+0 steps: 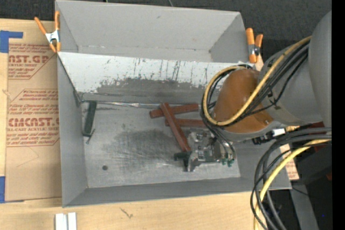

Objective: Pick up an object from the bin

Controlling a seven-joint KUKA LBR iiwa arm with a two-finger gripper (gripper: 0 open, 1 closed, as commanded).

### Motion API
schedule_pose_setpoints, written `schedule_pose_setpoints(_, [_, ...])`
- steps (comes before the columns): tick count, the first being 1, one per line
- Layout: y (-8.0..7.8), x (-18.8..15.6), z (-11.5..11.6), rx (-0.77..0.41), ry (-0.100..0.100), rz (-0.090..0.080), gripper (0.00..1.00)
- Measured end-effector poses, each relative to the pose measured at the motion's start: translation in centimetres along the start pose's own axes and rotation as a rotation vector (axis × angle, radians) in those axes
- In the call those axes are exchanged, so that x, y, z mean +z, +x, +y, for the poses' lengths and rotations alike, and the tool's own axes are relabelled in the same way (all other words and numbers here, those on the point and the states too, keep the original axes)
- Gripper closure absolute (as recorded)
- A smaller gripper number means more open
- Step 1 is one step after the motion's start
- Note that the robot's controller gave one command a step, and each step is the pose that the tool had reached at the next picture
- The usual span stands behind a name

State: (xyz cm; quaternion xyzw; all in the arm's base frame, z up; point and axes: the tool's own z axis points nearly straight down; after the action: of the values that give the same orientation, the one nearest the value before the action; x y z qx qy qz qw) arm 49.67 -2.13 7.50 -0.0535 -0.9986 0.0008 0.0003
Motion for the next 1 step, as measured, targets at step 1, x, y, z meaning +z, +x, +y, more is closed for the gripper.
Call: schedule_pose_setpoints(1, [-0.86,-13.41,0.00,-0.011,-0.003,-0.002,1.00])
